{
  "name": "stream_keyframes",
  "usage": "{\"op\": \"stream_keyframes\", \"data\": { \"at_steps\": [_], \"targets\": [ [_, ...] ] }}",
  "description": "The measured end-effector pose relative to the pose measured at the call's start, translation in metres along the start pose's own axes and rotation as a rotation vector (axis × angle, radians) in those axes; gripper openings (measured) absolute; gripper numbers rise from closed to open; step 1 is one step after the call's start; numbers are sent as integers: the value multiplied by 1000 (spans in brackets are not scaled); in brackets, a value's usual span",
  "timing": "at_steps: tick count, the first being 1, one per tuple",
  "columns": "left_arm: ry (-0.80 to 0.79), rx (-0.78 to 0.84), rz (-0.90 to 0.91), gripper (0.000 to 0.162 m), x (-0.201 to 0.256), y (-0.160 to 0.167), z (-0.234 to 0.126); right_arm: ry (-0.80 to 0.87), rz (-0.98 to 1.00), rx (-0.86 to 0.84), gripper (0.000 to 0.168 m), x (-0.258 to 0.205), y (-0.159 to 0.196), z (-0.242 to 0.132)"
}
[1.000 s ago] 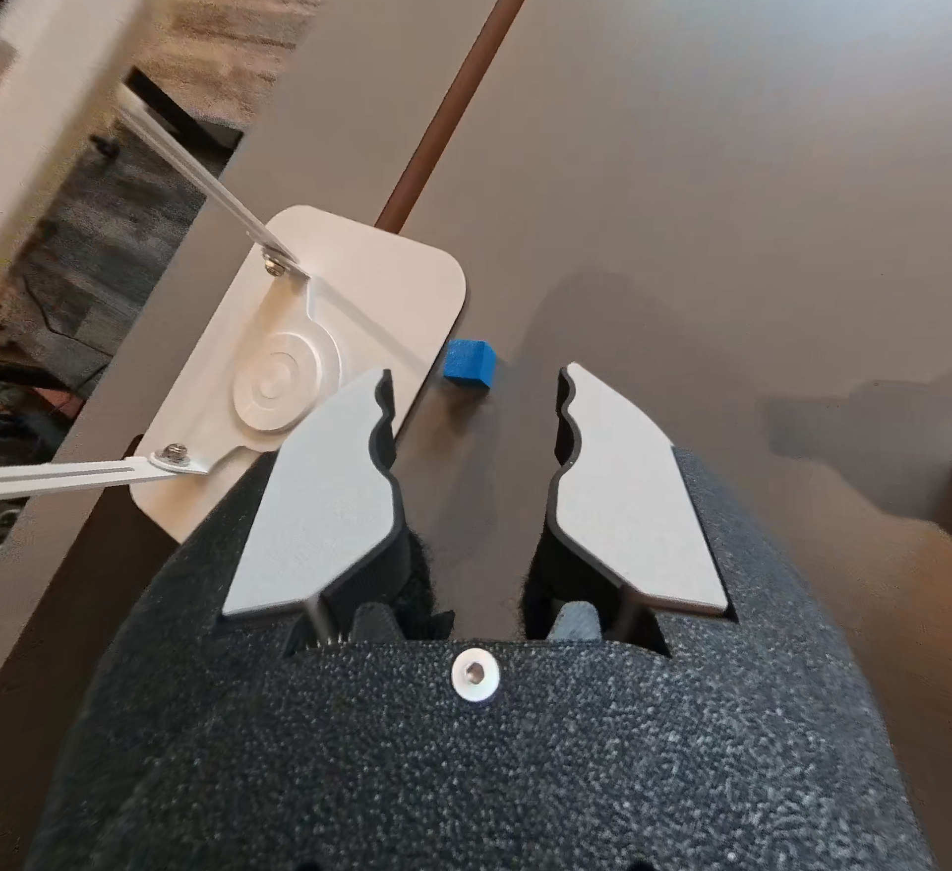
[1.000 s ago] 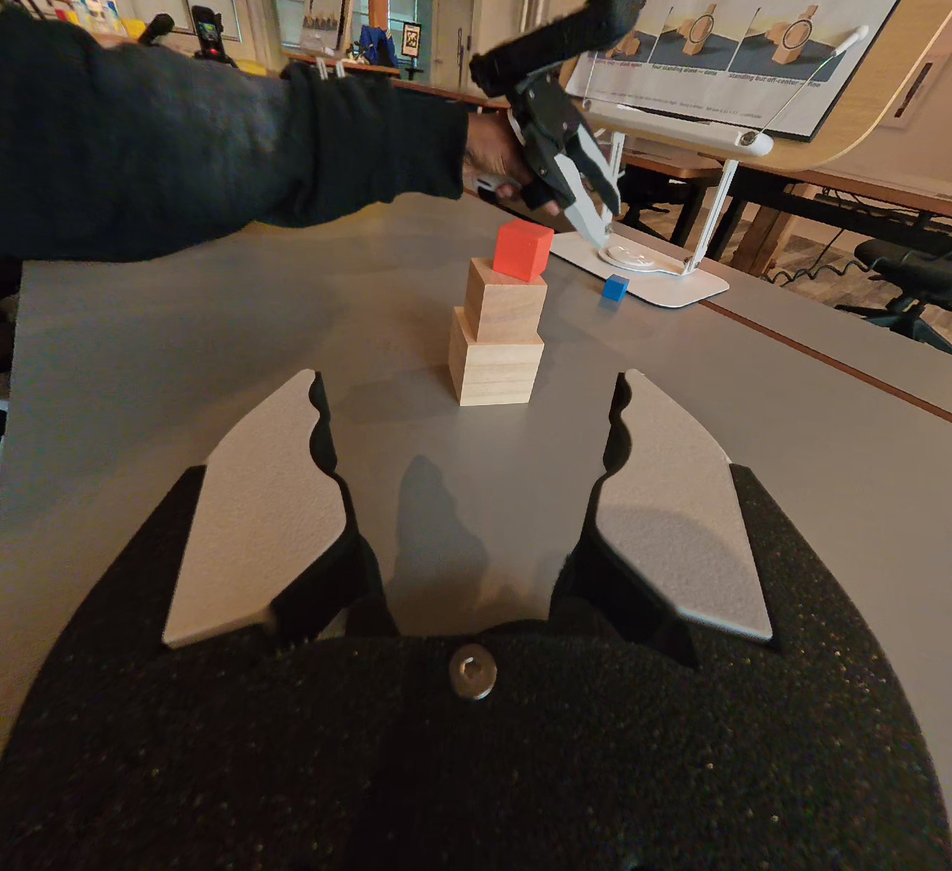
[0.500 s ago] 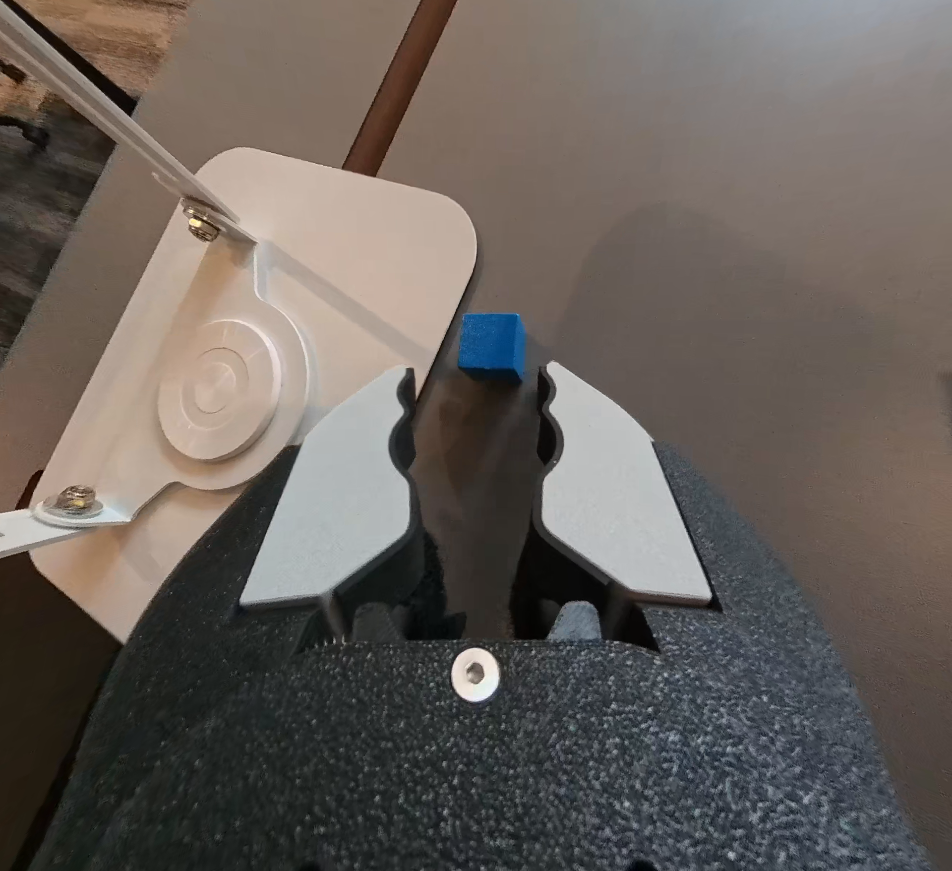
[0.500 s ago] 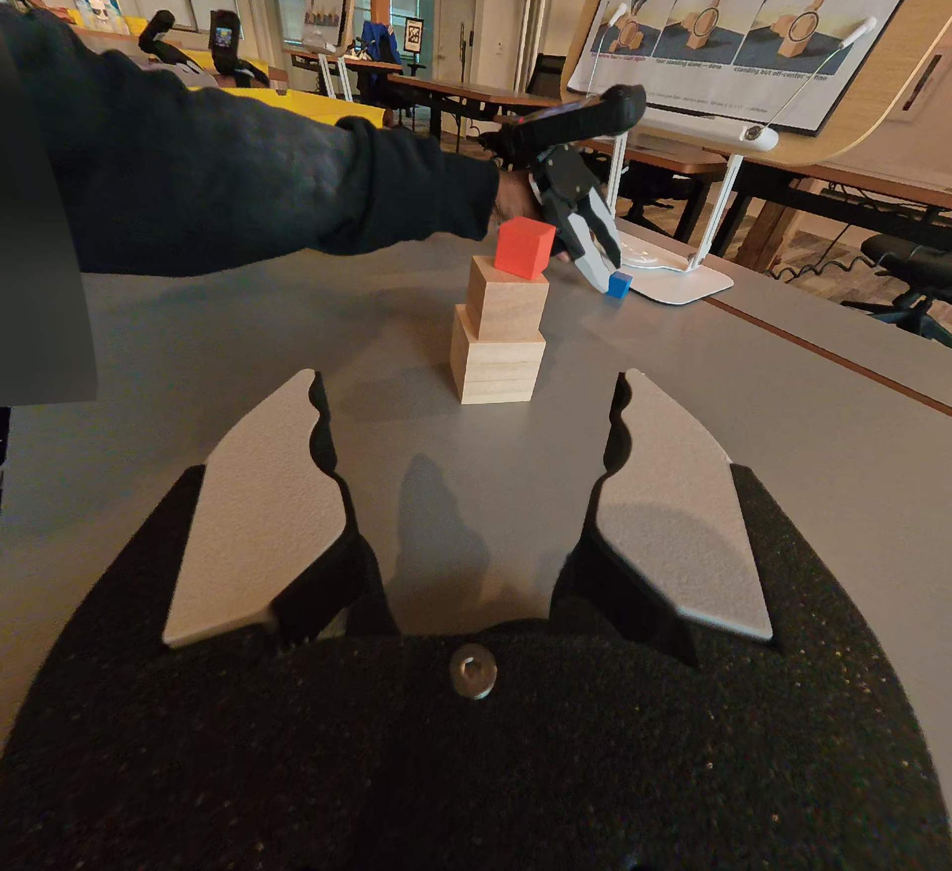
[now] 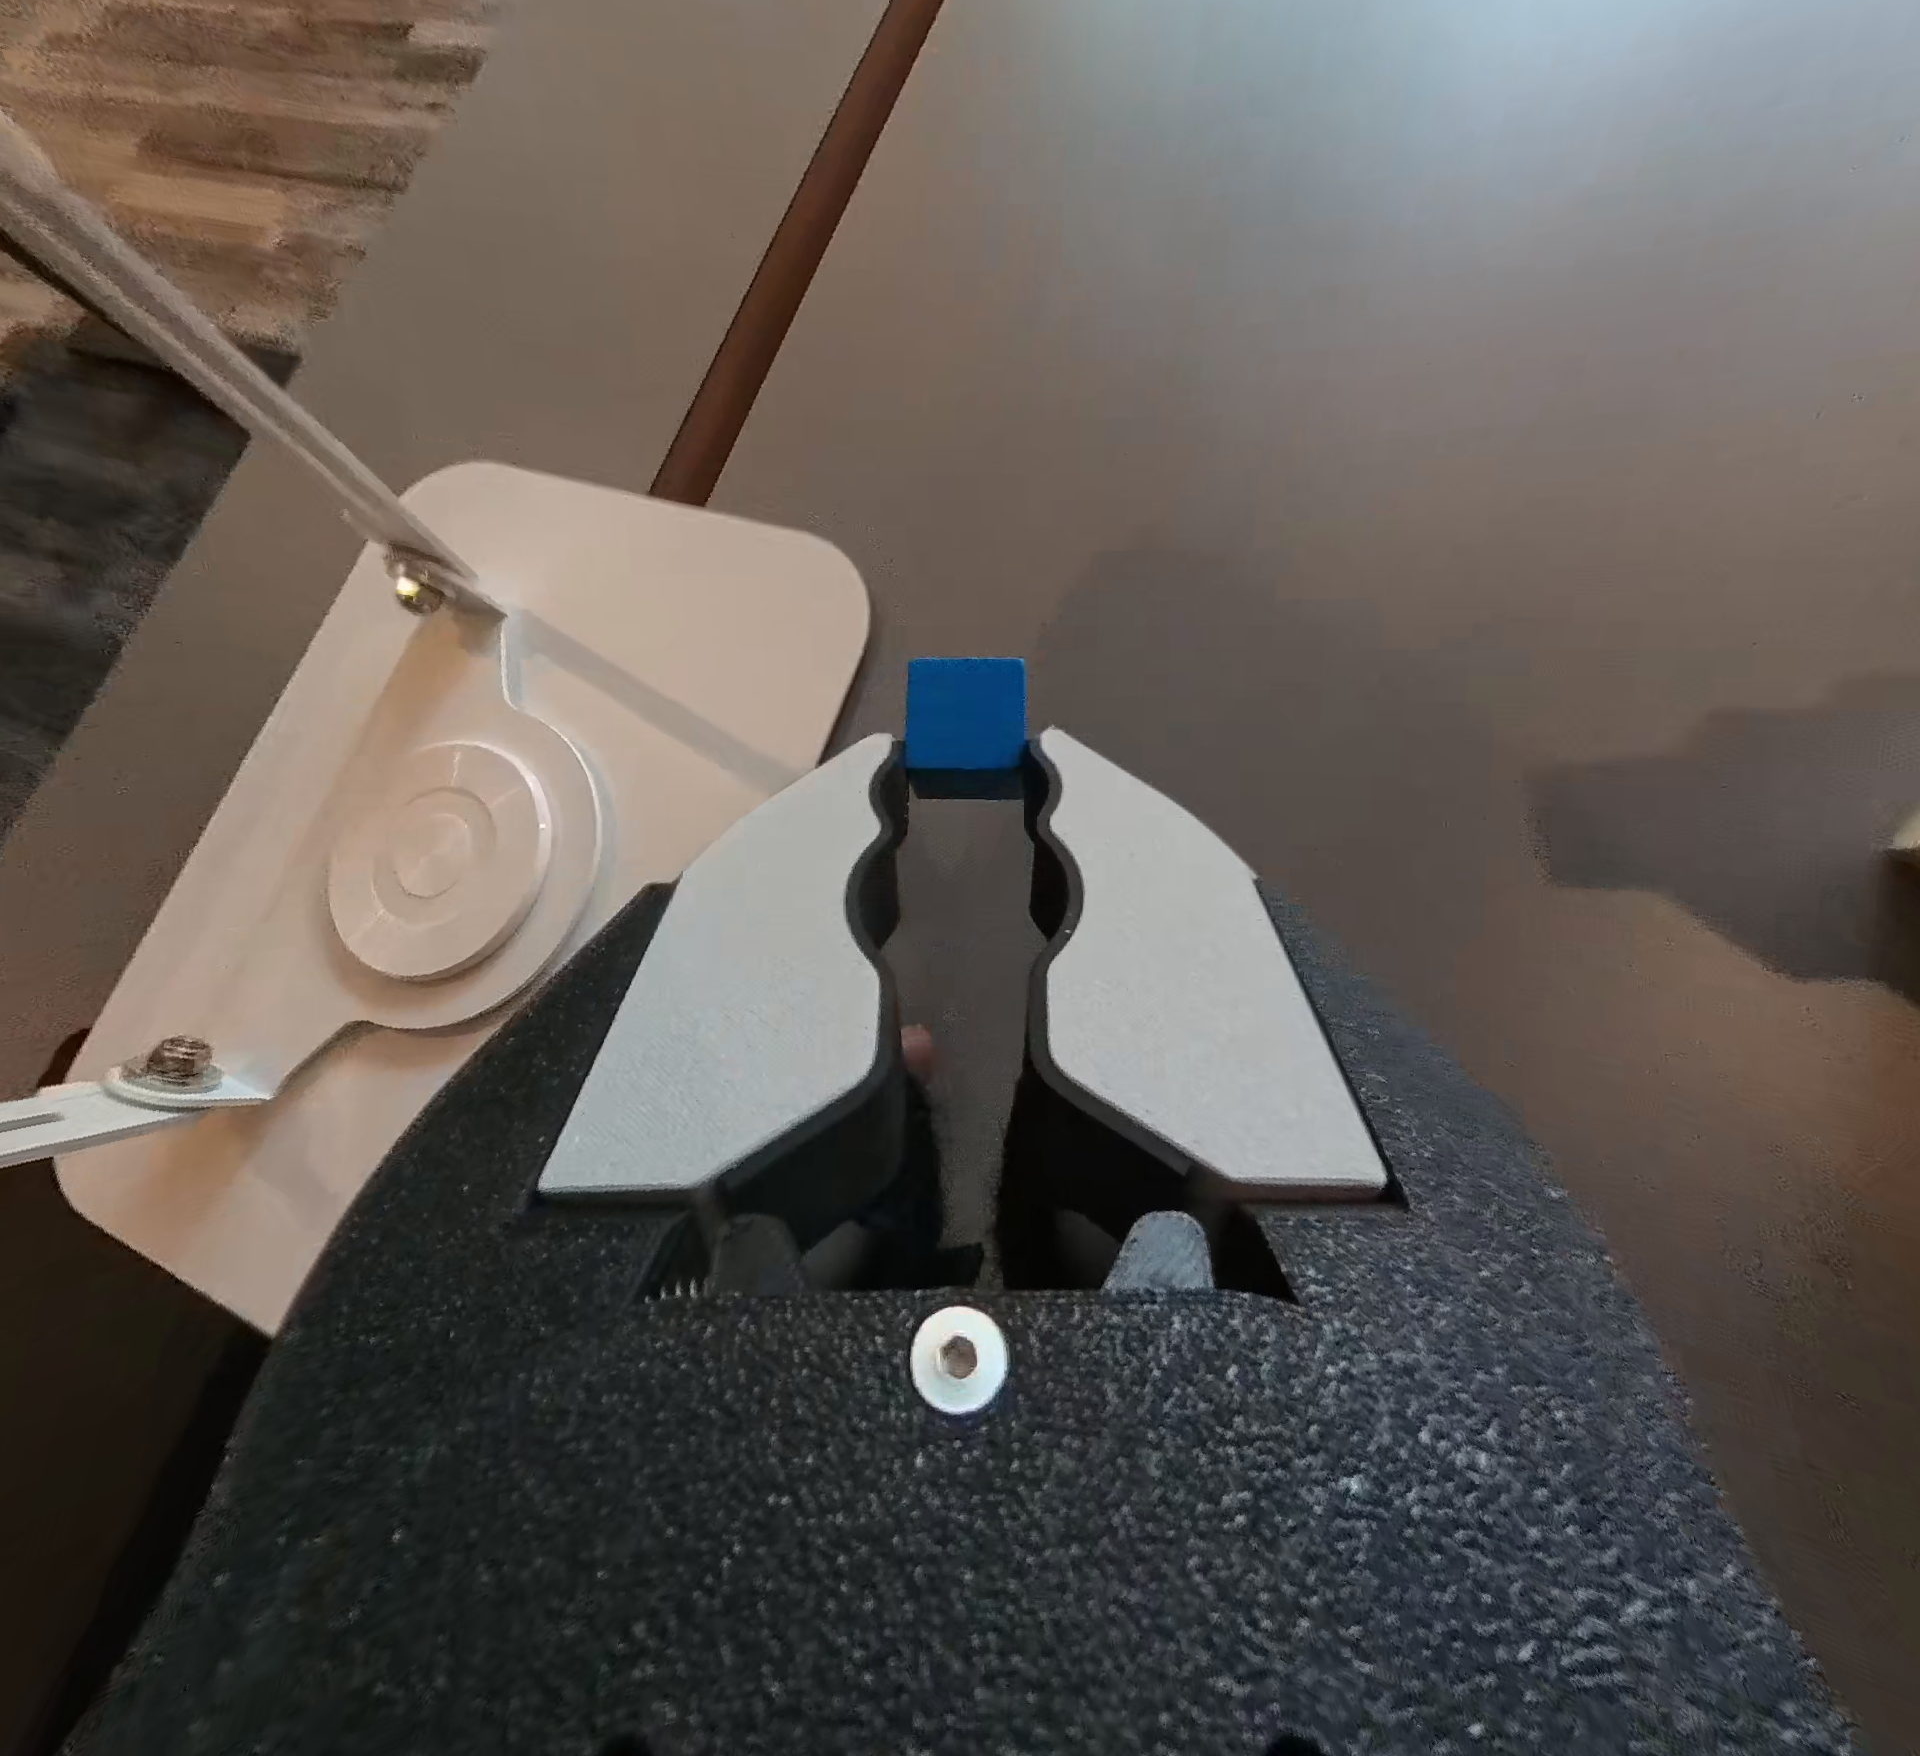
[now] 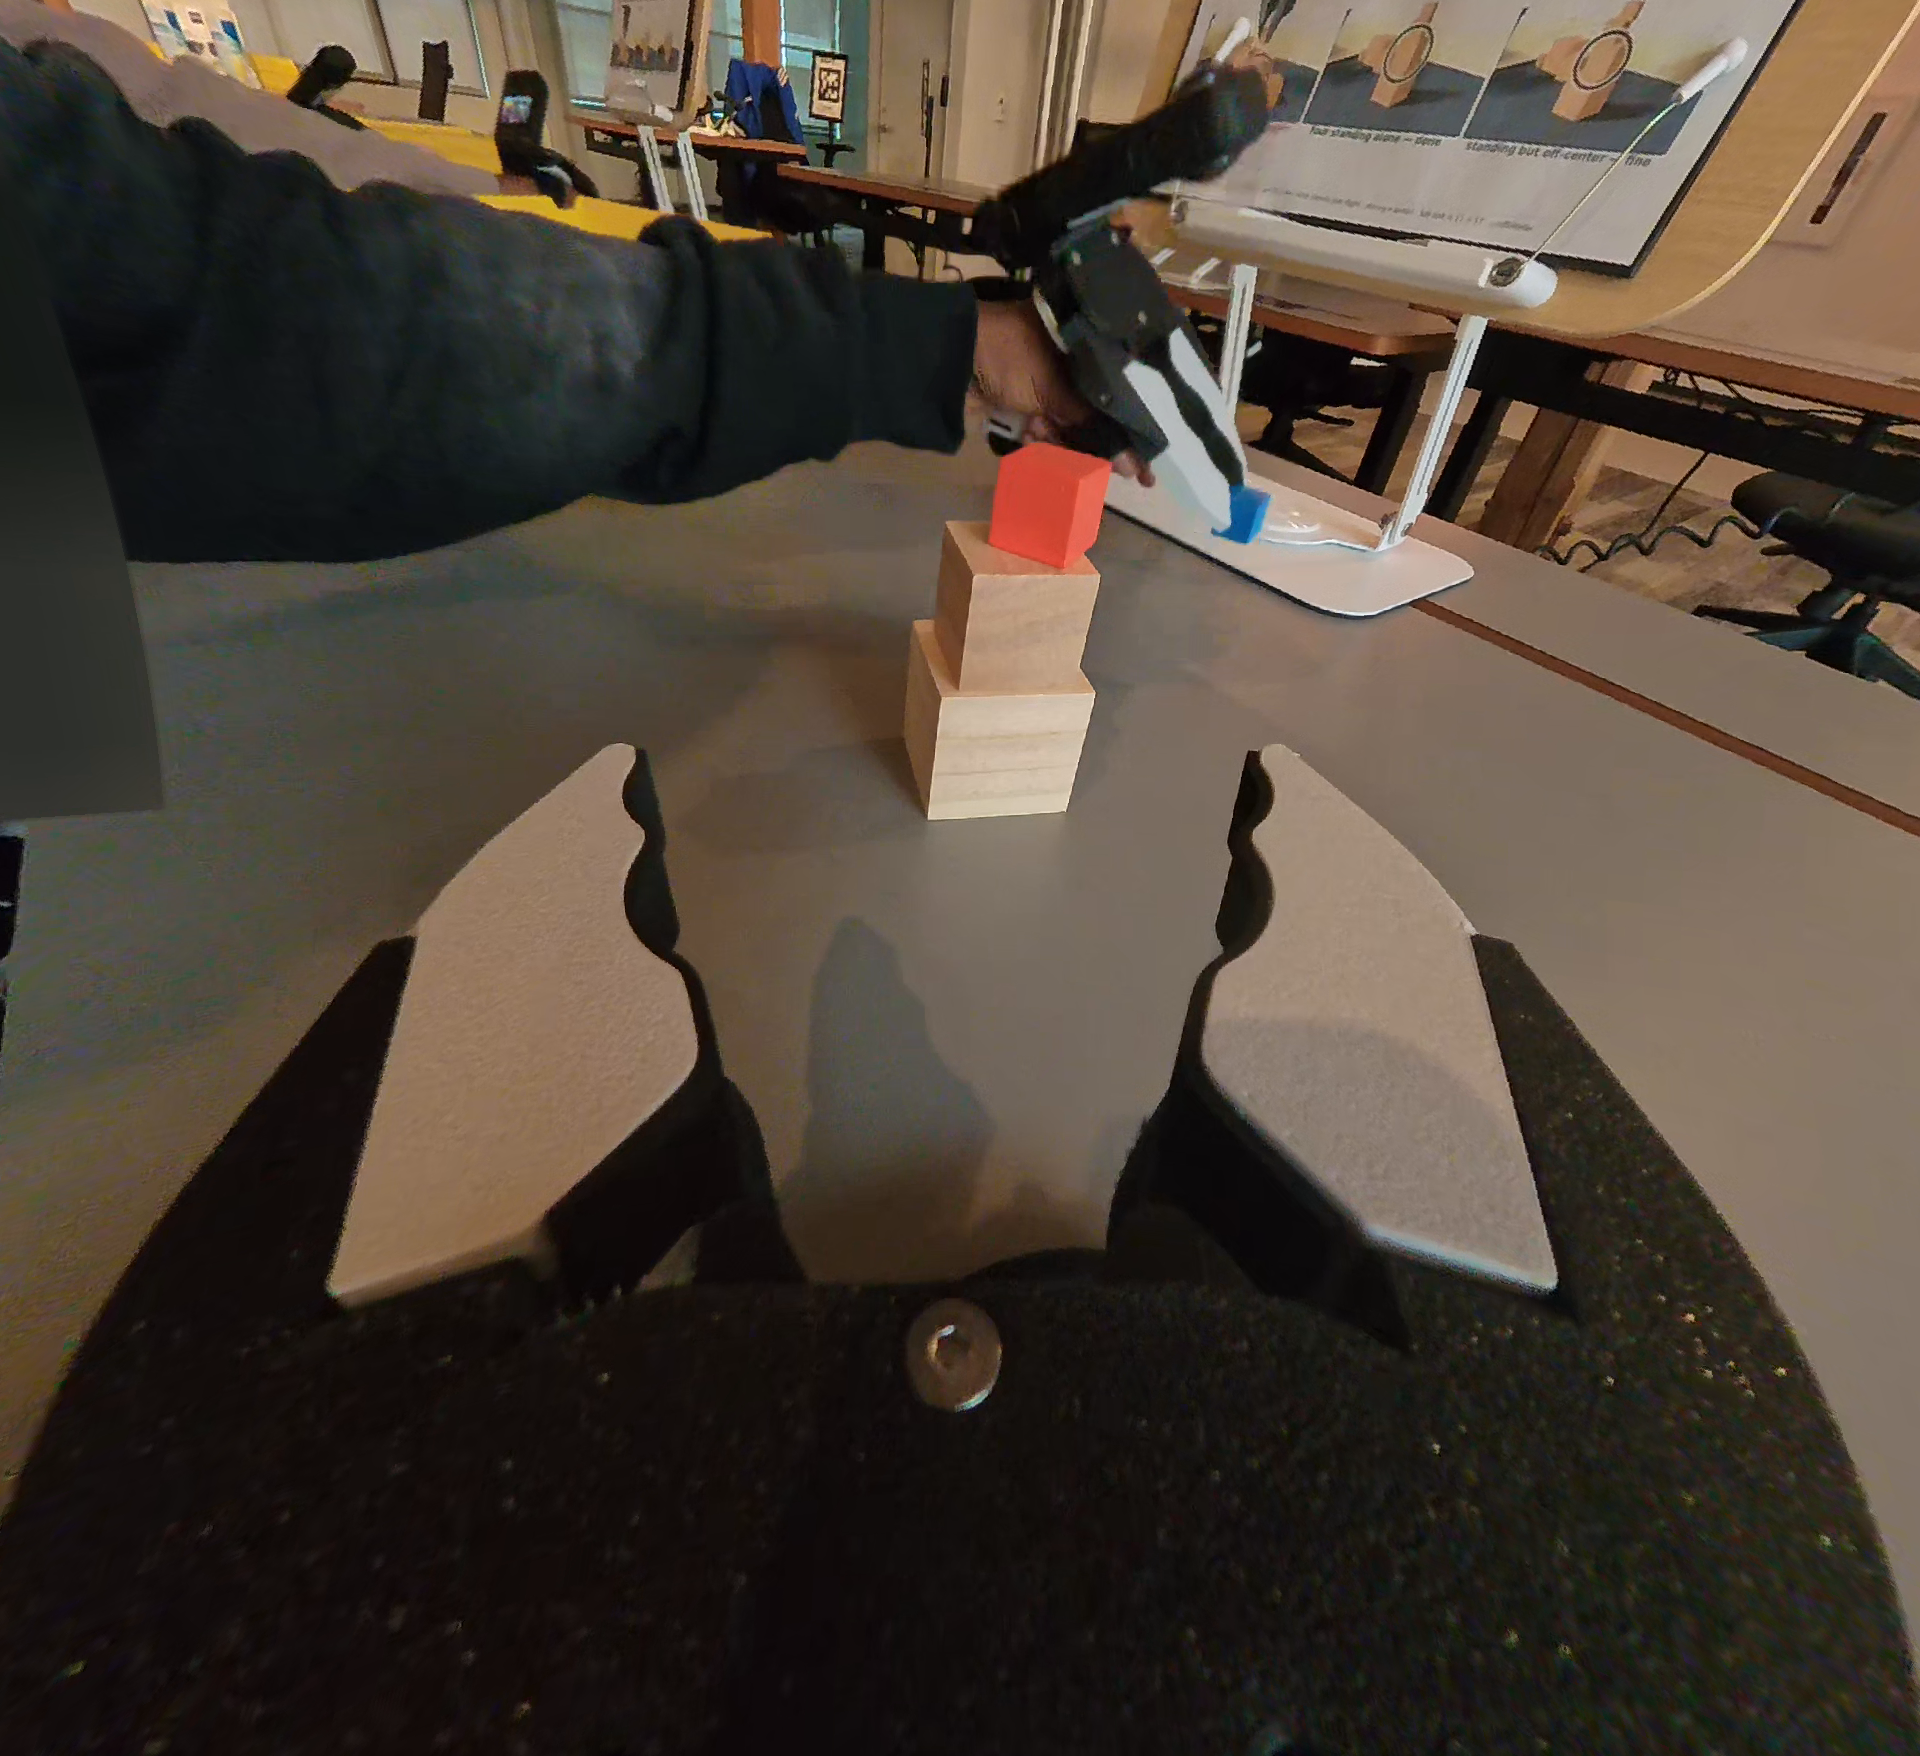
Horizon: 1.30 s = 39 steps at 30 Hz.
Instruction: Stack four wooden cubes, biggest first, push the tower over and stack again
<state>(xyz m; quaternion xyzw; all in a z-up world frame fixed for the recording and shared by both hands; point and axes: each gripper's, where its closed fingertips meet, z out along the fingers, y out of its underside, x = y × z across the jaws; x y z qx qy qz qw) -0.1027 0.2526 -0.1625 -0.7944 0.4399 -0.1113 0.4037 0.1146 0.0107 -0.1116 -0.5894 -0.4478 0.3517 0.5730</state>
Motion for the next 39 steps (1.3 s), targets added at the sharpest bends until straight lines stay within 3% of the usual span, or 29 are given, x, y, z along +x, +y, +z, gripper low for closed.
{"op": "stream_keyframes", "data": {
  "at_steps": [8, 17, 24, 39],
  "targets": [
    [106, 74, 49, 20, 60, -57, -63, 2, 5, 10, 103, 1, -1, -1],
    [269, 124, 86, 20, 145, -95, -110, 10, 21, 34, 101, 4, -4, -3],
    [325, 77, 119, 20, 184, -89, -107, 13, 23, 41, 100, 4, -5, -3],
    [324, 20, 135, 21, 192, -79, -87, 13, 23, 42, 100, 4, -5, -3]
  ]
}}
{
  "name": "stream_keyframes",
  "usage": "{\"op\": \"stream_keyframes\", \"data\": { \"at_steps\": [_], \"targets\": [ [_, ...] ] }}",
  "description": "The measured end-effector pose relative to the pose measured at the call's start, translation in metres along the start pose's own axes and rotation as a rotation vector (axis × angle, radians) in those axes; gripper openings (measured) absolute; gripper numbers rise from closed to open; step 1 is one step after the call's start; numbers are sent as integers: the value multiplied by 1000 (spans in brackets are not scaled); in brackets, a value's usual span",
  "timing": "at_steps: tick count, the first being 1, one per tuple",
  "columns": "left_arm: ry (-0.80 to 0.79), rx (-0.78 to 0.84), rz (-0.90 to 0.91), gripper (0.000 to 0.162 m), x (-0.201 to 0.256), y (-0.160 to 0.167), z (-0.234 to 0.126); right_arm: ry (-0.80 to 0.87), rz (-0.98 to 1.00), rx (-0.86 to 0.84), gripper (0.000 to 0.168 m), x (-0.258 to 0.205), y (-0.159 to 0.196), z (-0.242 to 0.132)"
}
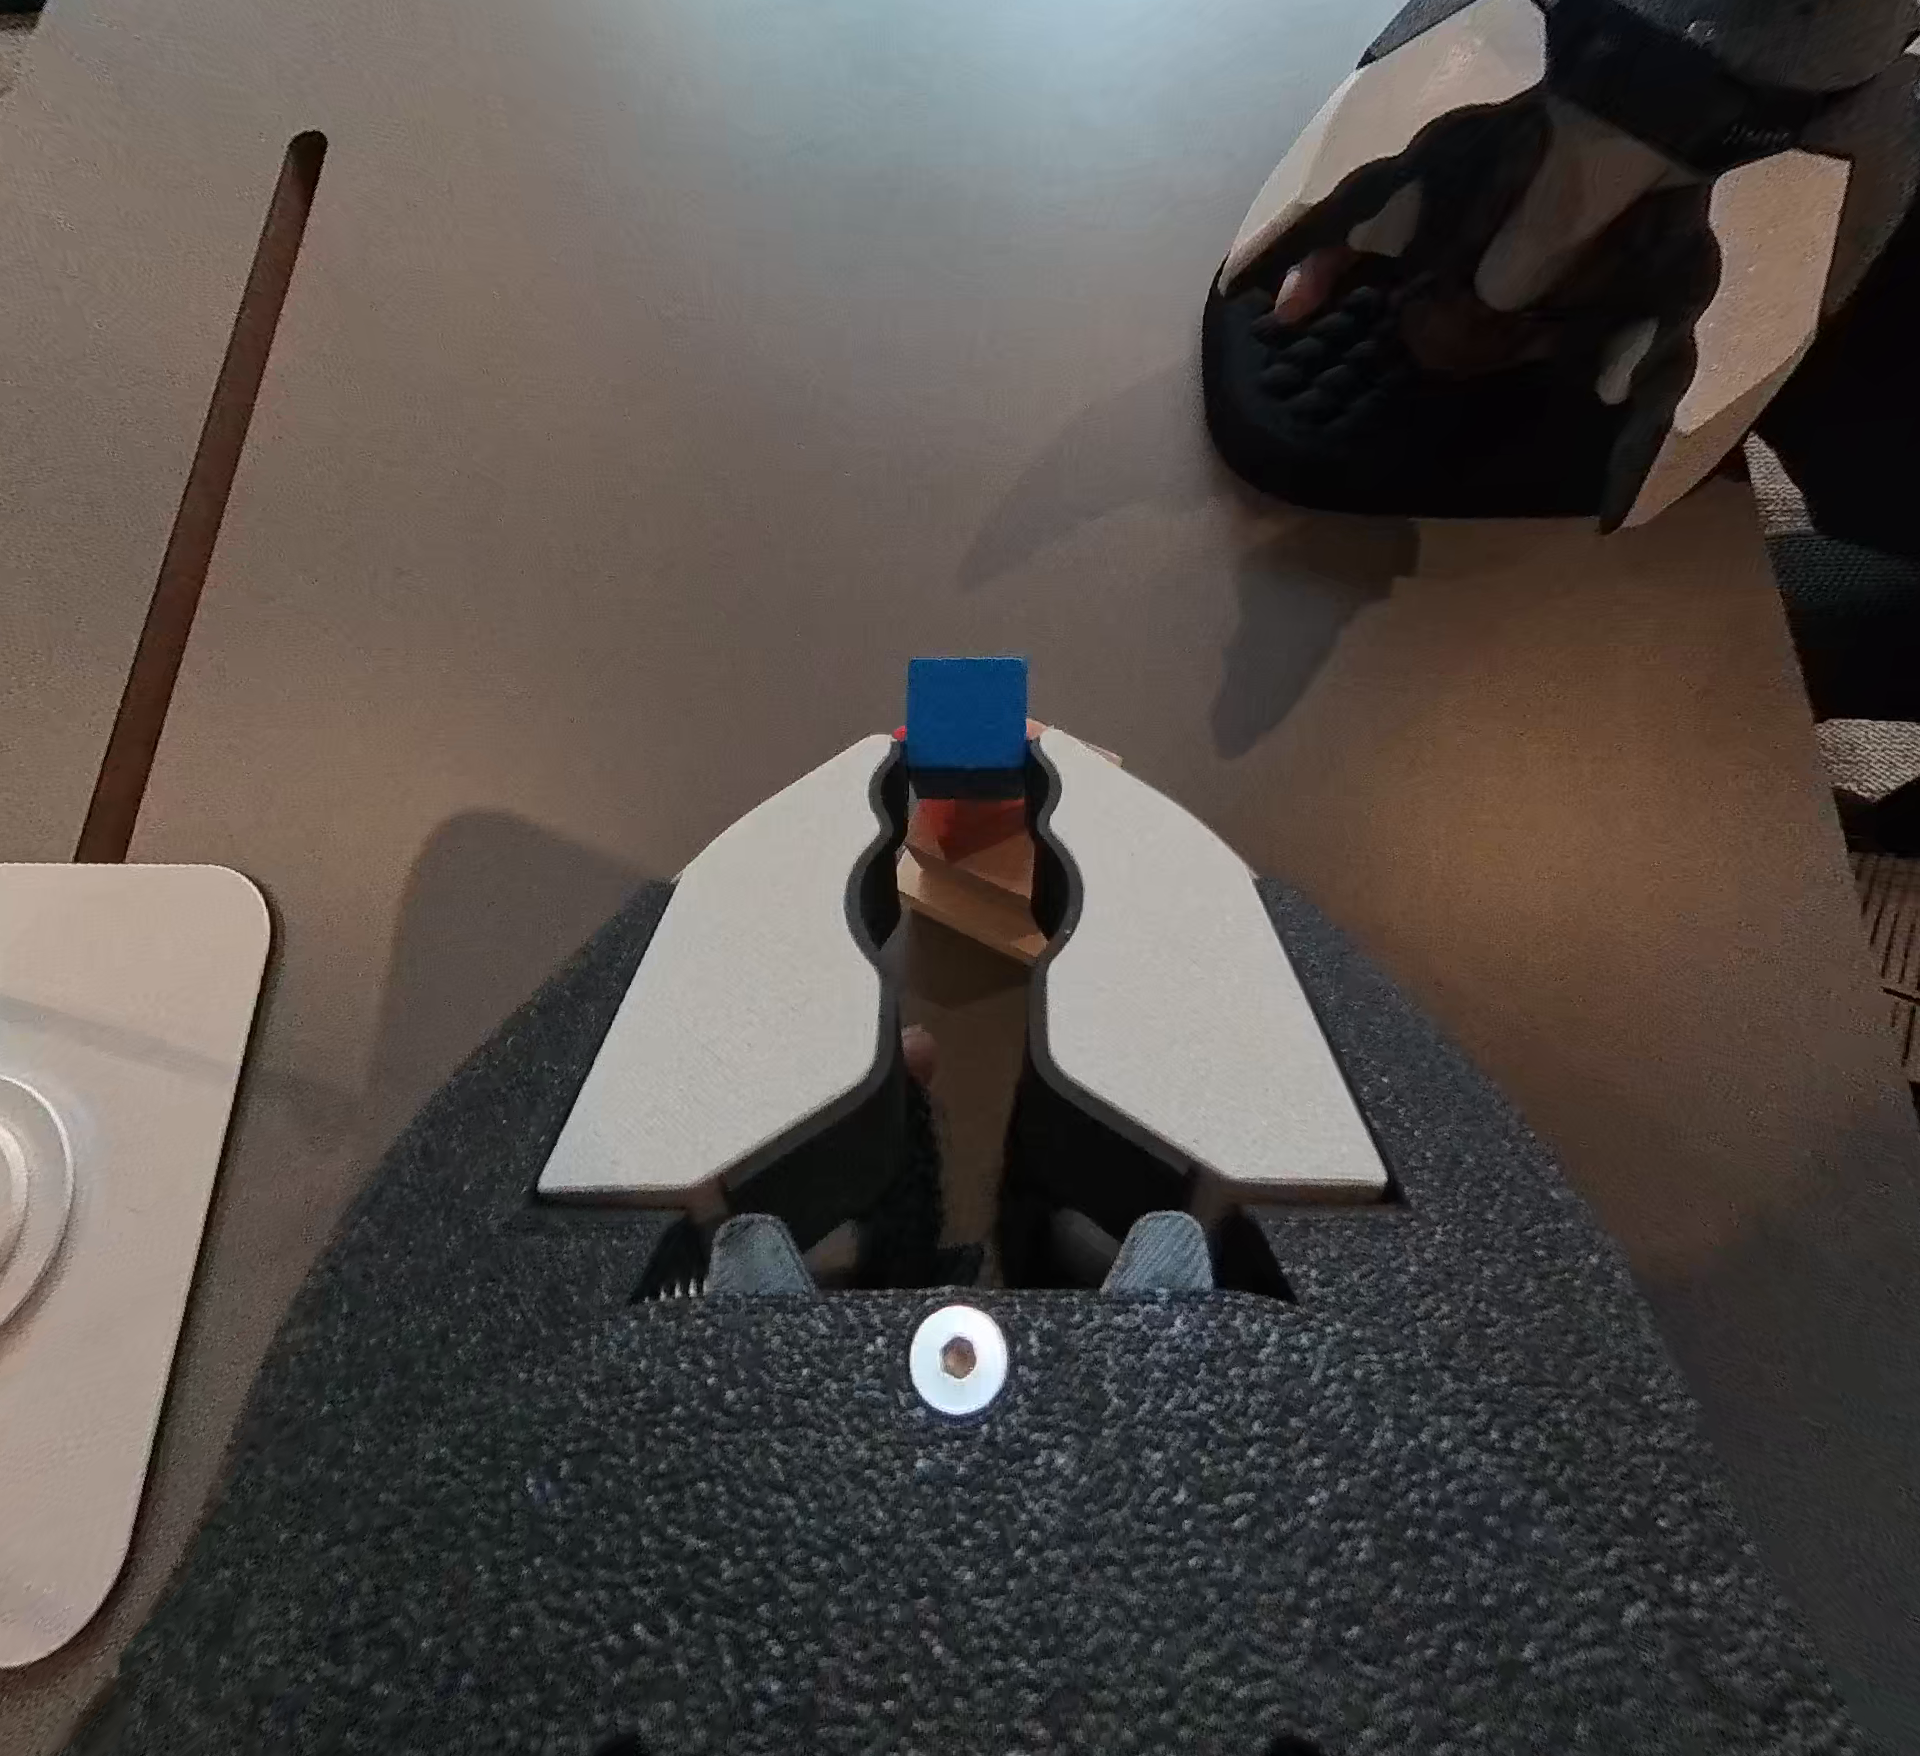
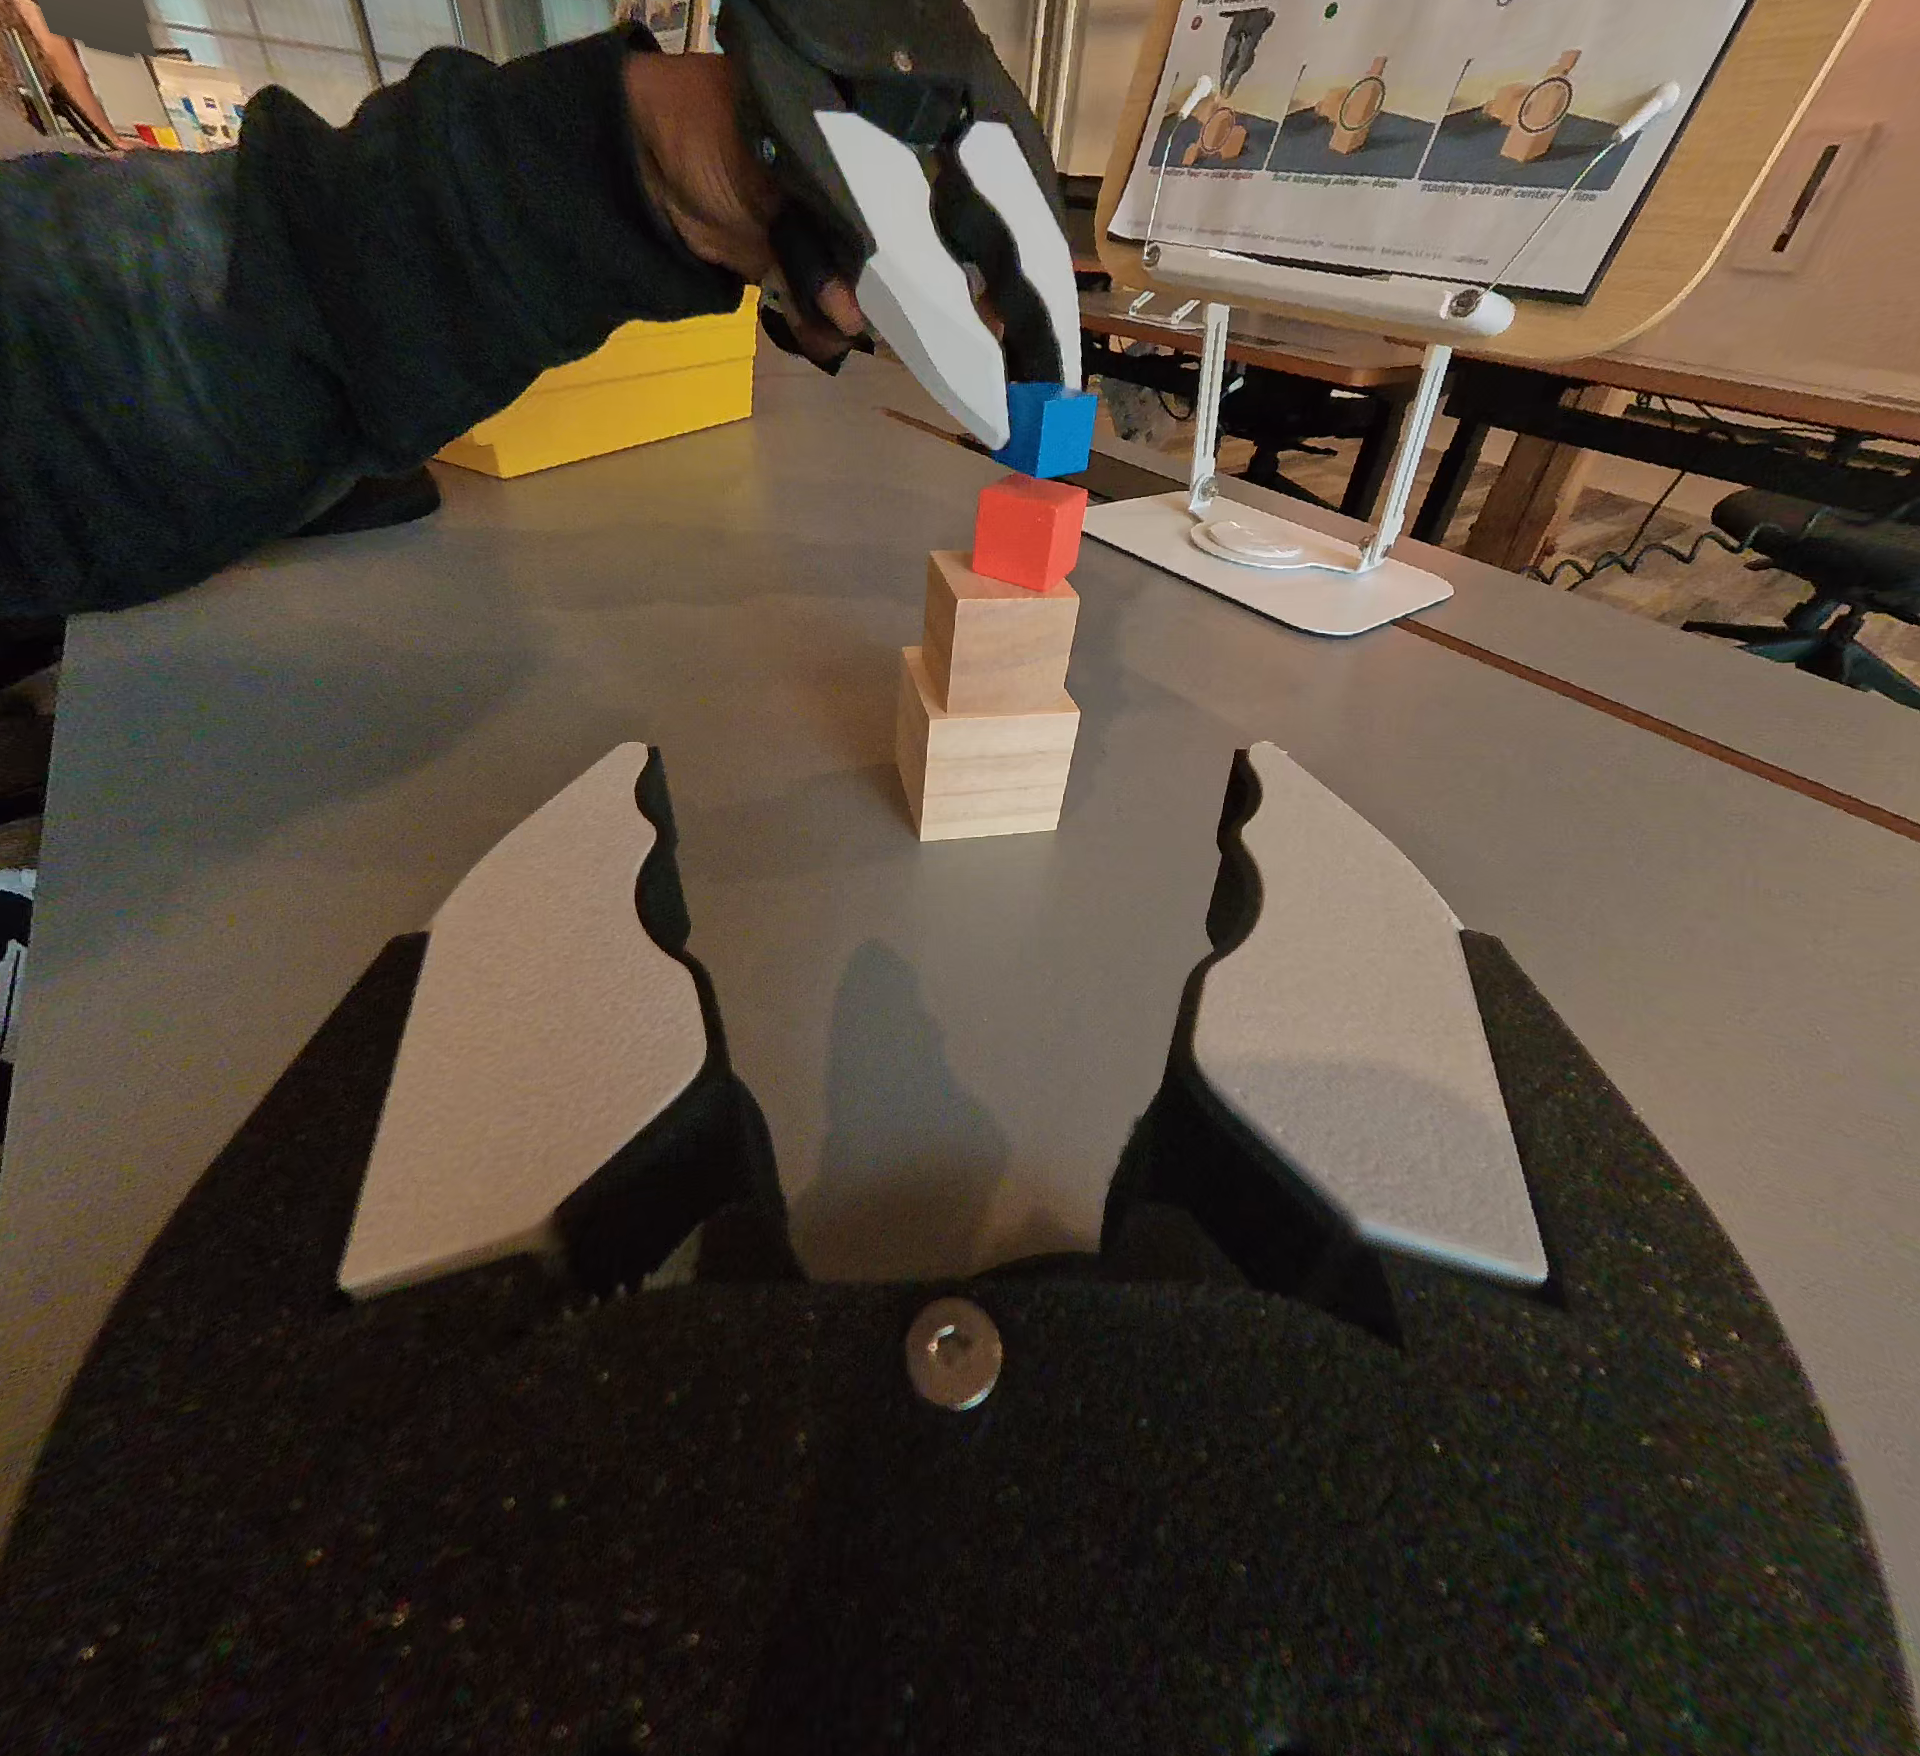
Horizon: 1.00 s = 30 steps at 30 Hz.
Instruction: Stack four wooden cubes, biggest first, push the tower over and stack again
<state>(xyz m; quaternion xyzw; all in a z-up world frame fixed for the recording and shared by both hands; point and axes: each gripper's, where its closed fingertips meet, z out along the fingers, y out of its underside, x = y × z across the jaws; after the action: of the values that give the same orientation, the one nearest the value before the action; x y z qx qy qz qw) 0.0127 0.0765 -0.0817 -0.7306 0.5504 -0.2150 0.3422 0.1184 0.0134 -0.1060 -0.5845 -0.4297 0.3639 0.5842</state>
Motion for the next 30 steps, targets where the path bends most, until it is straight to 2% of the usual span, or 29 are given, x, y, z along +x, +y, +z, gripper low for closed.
{"op": "stream_keyframes", "data": {
  "at_steps": [12, 19, 27, 30],
  "targets": [
    [10, -5, 1, 23, 1, 3, 4, 0, -3, -1, 100, 0, 0, 0],
    [12, -29, 4, 55, 2, 9, 4, 0, -3, -1, 99, -1, 0, 0],
    [6, -51, -22, 112, 6, 22, -11, -1, -2, -2, 99, -1, 0, 0],
    [7, -108, -34, 116, 5, 40, -19, -1, -4, -4, 99, -1, 1, 0]
  ]
}}
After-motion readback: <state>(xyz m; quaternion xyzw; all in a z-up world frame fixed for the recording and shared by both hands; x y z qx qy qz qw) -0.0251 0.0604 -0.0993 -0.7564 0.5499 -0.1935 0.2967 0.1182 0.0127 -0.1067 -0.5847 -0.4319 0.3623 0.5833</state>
